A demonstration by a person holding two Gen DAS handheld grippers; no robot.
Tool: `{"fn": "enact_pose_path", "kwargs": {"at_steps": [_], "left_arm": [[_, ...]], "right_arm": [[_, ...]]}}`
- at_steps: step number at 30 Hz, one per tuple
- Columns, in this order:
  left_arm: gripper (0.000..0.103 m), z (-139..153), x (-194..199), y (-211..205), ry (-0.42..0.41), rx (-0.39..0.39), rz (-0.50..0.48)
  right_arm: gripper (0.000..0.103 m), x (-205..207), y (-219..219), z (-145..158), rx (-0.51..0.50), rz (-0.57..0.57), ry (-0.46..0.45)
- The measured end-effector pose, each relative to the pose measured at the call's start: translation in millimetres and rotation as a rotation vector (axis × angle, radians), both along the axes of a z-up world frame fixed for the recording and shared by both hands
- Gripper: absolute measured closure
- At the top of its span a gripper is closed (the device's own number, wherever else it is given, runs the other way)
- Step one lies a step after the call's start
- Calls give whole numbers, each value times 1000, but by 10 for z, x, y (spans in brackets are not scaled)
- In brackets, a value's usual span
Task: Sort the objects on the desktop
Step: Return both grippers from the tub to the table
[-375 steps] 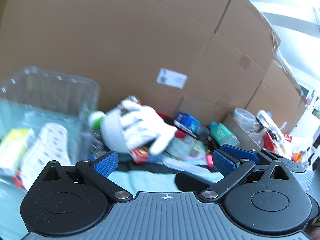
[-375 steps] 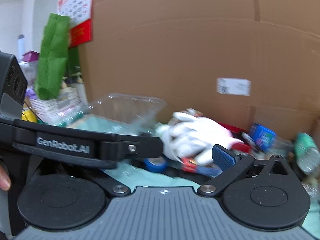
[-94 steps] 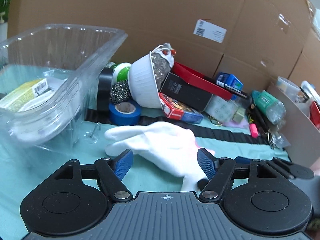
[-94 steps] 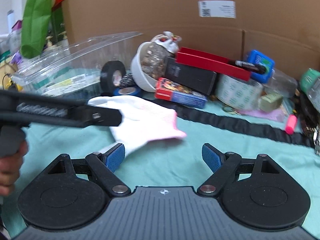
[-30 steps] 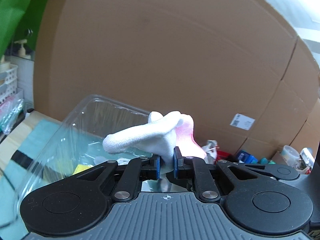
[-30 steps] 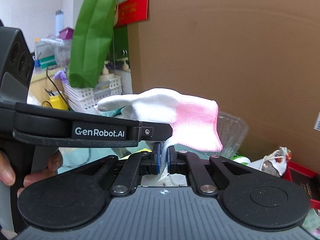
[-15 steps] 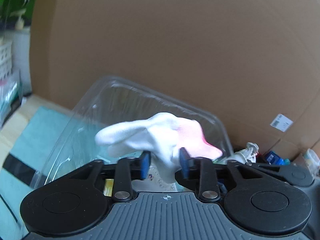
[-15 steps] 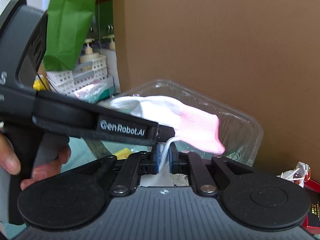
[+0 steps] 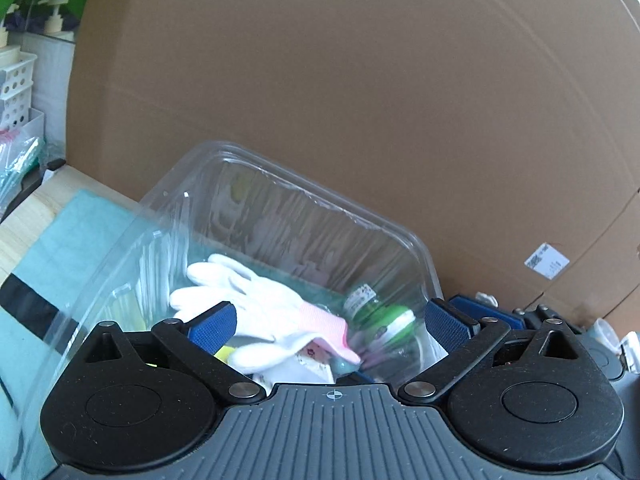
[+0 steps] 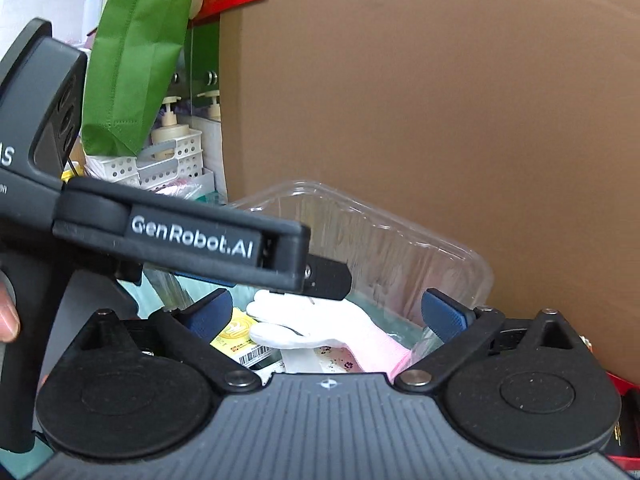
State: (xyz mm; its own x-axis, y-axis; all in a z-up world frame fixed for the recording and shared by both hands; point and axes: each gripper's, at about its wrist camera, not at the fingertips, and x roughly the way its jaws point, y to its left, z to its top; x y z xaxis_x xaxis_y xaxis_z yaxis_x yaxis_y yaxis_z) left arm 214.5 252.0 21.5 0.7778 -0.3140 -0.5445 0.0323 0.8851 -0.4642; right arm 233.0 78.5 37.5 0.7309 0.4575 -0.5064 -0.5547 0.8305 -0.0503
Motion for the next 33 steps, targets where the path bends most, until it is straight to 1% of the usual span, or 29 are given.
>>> {"fn": "enact_pose_path", "kwargs": {"at_steps": [6,12,16,20,24,29,31,33], "left_arm": [[0,78,-125,-136,-7,27,-25],[0,219,-338,-291,-29,25,-25],[0,337,-542,-477,-55,57,-14],[0,419,-715,-673,-73,52,-16],[0,471,-923,-923,-107,65,-39],[0,395,-1233,-1278,-159,90,-75],[0,305,-1334,-1414,-161,76,-95],[0,184,-1394,-1539,-147,56,-115]], "right_arm": [[0,-68,-55,75,18,-18,-2],[0,-231,-191,179,78,-34,-19],[0,-383,-359,248,123,-63,-35],[0,-554,-575,296,170,-80,-47],[0,-754,-814,317,190,-100,-67],[0,-1071,-1104,257,172,-127,-123],[0,-1194,-1193,195,152,-141,-139],[0,-1289,-1296,110,130,-160,-134]]}}
